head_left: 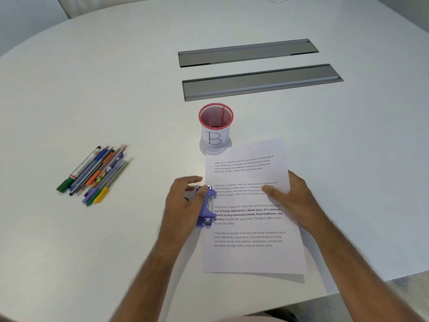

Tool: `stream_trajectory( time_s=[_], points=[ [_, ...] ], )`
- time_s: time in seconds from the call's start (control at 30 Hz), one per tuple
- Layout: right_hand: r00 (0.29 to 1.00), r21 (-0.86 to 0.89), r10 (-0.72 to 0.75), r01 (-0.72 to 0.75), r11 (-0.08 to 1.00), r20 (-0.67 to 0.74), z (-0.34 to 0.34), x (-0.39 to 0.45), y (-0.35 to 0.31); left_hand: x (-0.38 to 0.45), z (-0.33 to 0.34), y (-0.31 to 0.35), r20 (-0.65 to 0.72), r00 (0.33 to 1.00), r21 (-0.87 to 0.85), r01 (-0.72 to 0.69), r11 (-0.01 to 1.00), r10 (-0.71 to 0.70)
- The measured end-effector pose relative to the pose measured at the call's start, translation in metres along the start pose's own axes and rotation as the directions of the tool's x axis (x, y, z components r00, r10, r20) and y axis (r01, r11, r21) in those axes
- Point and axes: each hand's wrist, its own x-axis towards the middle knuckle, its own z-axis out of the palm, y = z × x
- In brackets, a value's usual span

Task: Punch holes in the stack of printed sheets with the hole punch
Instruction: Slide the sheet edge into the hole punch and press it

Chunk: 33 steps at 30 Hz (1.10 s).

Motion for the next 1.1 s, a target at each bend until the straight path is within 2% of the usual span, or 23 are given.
stream_trajectory(
  time_s=[0.13,0.23,0.33,0.4,0.77,1.1],
  points=[
    [1.000,-0.004,0.003,-0.003,1.000,0.002,-0.001,0.001,0.000,0.030,0.008,0.006,-0.047,0.998,0.100,-0.038,0.994,0.043],
    [1.000,-0.005,0.008,-0.008,1.000,-0.001,0.001,0.002,0.001,0.045,0.020,0.012,-0.022,0.999,0.170,-0.043,0.985,0.047],
    [1.000,-0.005,0.008,-0.009,1.000,-0.005,0.001,0.002,0.001,0.046,0.030,0.011,-0.021,0.994,0.365,-0.091,0.927,0.105],
    [1.000,0.000,0.009,-0.009,1.000,-0.003,0.002,0.002,0.001,0.046,0.033,0.009,-0.031,0.988,0.437,-0.122,0.891,0.150],
    [1.000,-0.014,-0.001,0.001,1.000,-0.024,0.006,0.001,-0.001,0.047,0.031,0.003,0.029,0.975,0.593,-0.195,0.782,0.221],
    [1.000,-0.044,0.002,-0.004,0.999,-0.027,0.006,0.001,-0.002,0.045,0.031,-0.001,0.022,0.962,0.589,-0.233,0.774,0.273]
  ],
)
